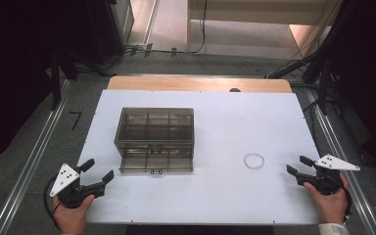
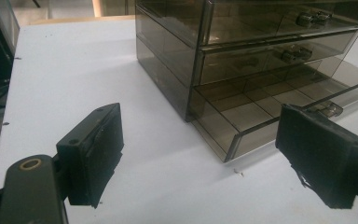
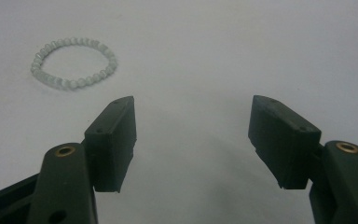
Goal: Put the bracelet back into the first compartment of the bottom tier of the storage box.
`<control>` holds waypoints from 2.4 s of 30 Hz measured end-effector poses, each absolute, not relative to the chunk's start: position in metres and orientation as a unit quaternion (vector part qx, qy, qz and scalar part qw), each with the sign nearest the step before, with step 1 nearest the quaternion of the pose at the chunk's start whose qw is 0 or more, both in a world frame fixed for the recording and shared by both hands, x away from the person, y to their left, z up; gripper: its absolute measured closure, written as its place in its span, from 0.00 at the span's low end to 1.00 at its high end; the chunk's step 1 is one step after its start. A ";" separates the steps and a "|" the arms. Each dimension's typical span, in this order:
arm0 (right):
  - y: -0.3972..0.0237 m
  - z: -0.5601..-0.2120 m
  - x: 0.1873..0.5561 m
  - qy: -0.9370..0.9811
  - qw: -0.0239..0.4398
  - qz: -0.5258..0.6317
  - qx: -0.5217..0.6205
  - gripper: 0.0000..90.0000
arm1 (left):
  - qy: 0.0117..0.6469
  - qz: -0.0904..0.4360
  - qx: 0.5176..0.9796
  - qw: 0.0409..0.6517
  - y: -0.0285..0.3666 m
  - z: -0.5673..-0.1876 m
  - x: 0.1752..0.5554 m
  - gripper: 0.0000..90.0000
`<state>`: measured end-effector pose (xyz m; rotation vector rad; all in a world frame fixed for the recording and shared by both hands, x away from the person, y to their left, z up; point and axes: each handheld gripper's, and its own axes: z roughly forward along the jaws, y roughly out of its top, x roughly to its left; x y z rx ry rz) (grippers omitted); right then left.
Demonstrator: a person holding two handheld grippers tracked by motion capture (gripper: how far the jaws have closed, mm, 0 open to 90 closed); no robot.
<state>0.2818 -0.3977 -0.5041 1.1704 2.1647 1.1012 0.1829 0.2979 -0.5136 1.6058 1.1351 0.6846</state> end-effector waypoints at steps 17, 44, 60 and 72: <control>-0.378 -0.505 0.290 0.797 0.205 0.393 0.411 0.35 | 0.470 0.282 0.666 0.505 0.298 -0.514 0.183 0.18; -0.348 -0.505 0.310 0.804 0.180 0.399 0.403 0.48 | 0.470 0.280 0.666 0.507 0.299 -0.514 0.183 0.18; -0.326 -0.506 0.321 0.812 0.161 0.389 0.404 0.67 | 0.471 0.278 0.666 0.508 0.299 -0.513 0.183 0.18; -0.315 -0.508 0.328 0.820 0.156 0.370 0.407 0.76 | 0.472 0.277 0.664 0.509 0.299 -0.513 0.183 0.18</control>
